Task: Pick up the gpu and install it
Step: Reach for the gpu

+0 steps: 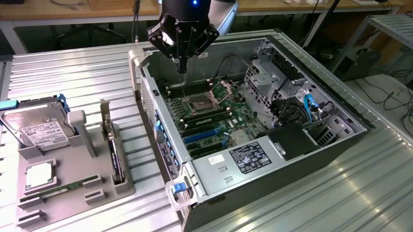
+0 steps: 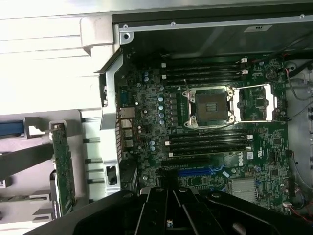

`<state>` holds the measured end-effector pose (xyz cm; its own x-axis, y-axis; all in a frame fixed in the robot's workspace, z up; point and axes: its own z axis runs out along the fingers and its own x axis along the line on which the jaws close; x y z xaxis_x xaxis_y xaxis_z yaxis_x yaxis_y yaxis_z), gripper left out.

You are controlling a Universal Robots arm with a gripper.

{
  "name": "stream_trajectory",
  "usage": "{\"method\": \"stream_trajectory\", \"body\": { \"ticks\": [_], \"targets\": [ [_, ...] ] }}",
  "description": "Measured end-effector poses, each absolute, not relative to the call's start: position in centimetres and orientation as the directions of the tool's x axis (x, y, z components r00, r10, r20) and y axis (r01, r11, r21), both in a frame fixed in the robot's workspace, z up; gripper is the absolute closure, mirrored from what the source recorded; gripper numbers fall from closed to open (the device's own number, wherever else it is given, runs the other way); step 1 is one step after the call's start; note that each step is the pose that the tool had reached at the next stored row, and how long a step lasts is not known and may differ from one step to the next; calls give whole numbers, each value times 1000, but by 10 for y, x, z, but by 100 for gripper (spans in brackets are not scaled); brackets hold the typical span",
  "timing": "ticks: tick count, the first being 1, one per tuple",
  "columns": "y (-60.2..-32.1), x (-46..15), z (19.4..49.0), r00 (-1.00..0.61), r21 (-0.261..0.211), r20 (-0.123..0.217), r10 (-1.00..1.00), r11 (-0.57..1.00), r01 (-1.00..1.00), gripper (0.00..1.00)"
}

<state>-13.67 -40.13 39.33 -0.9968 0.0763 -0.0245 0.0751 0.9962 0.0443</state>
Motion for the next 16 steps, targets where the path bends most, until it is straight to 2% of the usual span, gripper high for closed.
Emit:
{"method": "stream_trajectory", "body": {
  "ticks": [16],
  "targets": [
    [-402,-142,393,-997,44,-24,76,996,75,89]
  ]
}}
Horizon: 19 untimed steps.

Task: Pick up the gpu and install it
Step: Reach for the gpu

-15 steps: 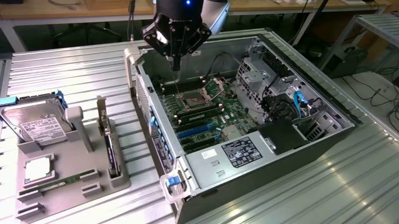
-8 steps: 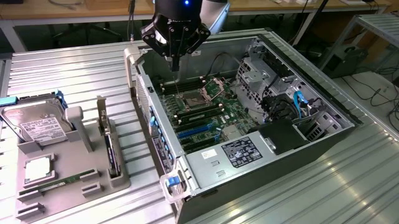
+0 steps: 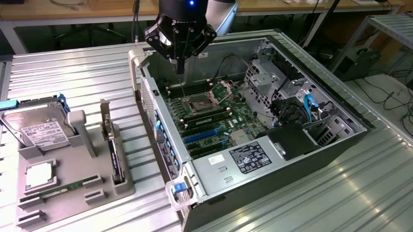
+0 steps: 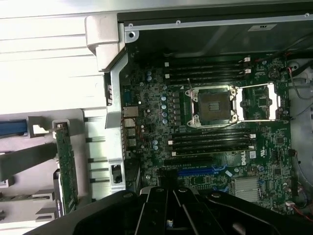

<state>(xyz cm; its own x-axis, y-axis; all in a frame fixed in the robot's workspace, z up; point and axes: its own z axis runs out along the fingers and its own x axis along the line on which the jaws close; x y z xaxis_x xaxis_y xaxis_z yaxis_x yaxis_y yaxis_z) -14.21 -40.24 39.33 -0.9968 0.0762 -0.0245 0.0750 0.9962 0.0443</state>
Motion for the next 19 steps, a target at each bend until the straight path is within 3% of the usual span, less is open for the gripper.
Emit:
{"method": "stream_trajectory", "body": {
  "ticks": [19],
  "targets": [
    [-404,-148,393,-997,44,-24,76,996,75,89]
  ]
}}
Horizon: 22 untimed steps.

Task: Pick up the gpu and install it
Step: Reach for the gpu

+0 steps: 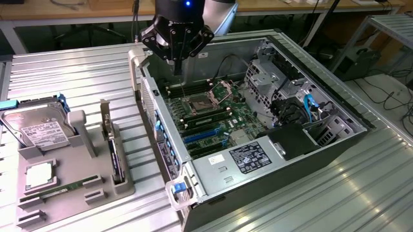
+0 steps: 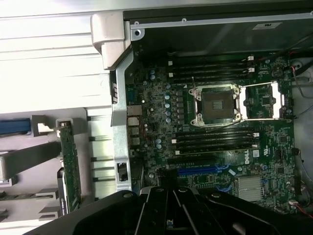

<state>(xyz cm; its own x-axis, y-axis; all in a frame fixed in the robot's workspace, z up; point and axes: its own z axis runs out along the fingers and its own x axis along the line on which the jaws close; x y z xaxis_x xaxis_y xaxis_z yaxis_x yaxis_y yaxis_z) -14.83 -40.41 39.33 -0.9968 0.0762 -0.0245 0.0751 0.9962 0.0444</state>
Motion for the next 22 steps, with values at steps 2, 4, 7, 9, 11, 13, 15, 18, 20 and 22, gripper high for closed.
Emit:
{"method": "stream_trajectory", "body": {
  "ticks": [2,4,7,9,11,13,15,18,20,22],
  "targets": [
    [-404,-149,393,-997,44,-25,76,996,75,89],
    [-405,-150,393,-997,44,-24,76,996,75,89],
    [-405,-151,393,-997,44,-24,76,996,75,89],
    [-405,-151,393,-997,44,-24,76,996,75,89],
    [-406,-152,393,-997,44,-24,76,996,75,89],
    [-406,-153,393,-997,44,-24,76,996,75,89],
    [-406,-153,393,-997,44,-24,76,996,75,89],
    [-407,-155,393,-997,44,-24,76,996,75,89],
    [-407,-155,393,-997,44,-24,76,996,75,89],
    [-408,-156,393,-997,44,-24,76,996,75,89]
  ]
}}
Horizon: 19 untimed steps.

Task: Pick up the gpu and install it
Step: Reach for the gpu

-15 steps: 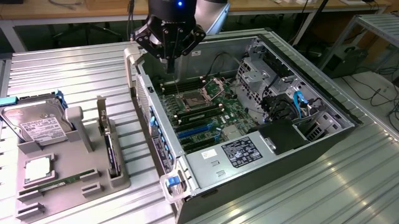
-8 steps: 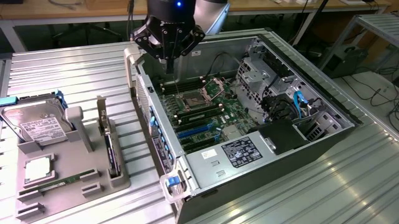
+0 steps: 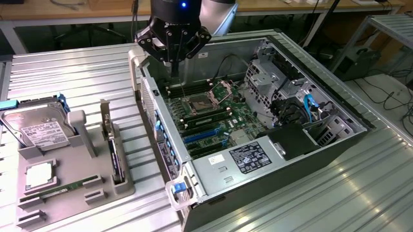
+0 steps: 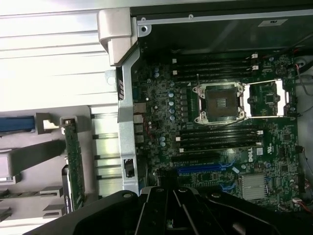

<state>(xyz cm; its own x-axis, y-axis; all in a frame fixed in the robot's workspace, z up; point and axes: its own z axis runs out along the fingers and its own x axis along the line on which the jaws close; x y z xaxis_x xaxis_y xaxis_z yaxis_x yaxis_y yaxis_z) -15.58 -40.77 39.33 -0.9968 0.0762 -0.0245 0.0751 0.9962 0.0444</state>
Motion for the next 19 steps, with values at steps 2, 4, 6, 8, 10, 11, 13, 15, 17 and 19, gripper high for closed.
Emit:
{"method": "stream_trajectory", "body": {
  "ticks": [2,4,6,8,10,11,13,15,17,19],
  "targets": [
    [-408,-156,393,-997,44,-24,76,996,75,89],
    [-408,-157,393,-997,44,-24,76,996,75,89],
    [-409,-158,393,-997,44,-24,76,996,75,89],
    [-409,-158,393,-997,44,-24,76,996,75,89],
    [-410,-159,393,-997,44,-24,76,996,75,89],
    [-410,-160,393,-997,44,-24,76,996,75,89],
    [-410,-160,393,-997,44,-24,76,996,75,89],
    [-410,-161,393,-997,44,-24,76,996,75,89],
    [-411,-162,393,-997,44,-24,76,996,75,89],
    [-411,-162,393,-997,44,-24,76,996,75,89]
  ]
}}
